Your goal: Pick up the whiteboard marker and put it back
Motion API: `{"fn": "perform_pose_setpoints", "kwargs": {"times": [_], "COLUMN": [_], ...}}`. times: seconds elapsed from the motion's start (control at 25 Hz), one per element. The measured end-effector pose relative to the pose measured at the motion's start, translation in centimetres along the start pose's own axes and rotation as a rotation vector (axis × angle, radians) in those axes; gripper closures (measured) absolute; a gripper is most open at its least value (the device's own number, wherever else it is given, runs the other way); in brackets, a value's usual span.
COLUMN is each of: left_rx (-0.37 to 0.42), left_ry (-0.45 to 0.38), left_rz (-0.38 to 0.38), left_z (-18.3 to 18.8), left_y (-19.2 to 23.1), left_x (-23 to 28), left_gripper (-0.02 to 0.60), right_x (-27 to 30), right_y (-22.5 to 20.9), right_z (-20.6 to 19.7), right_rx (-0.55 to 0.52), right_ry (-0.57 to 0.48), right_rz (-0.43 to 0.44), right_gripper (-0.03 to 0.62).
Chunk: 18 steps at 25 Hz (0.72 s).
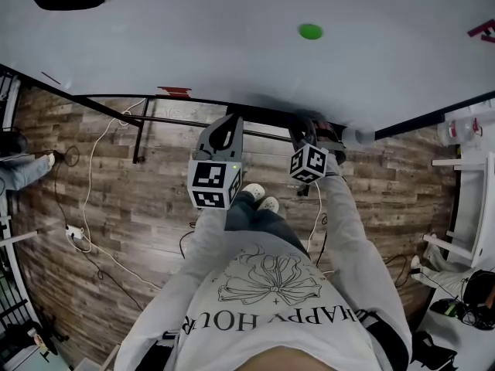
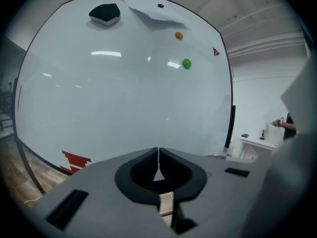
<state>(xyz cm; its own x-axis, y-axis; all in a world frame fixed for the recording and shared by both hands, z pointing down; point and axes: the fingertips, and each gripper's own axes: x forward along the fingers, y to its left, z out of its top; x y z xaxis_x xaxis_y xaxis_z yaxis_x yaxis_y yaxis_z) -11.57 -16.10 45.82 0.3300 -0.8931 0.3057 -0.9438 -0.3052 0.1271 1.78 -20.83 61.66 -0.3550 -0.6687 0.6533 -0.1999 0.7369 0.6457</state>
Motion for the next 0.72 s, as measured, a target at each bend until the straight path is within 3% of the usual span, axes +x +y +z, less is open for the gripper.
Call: {"fn": "perform_pose_setpoints", "kwargs": {"times": [0.16, 0.28, 0.56, 0.72], "left_rx": [0.007, 0.018, 0.047, 0.067], "left_ry": [-0.009, -0.022, -0.065, -0.093], "left_rz": [-0.009, -0.023, -0.072, -0.102], "left_z": [0.5, 1.1, 3.3, 4.5], "left_y": [-0.2, -0.8, -2.9, -4.3], "left_x": [0.1, 0.4, 1.4, 2.0], "left_gripper": [0.572, 0.572, 0.572, 0.572], "right_x": [-1.2, -2.7, -8.1, -11.4], "right_y": [-1.0, -2.4, -7.5, -10.0], "right_z": [0.7, 0.9, 0.4, -0.4], "right_rx": [0.057, 0.159, 0.613, 0.769], "right_ry": [-0.024, -0.054, -0.198, -0.259], "right_rz": [-0.034, -0.072, -0.201, -0.290], "right_gripper": [0.497, 0.504, 0.562, 0.574]}}
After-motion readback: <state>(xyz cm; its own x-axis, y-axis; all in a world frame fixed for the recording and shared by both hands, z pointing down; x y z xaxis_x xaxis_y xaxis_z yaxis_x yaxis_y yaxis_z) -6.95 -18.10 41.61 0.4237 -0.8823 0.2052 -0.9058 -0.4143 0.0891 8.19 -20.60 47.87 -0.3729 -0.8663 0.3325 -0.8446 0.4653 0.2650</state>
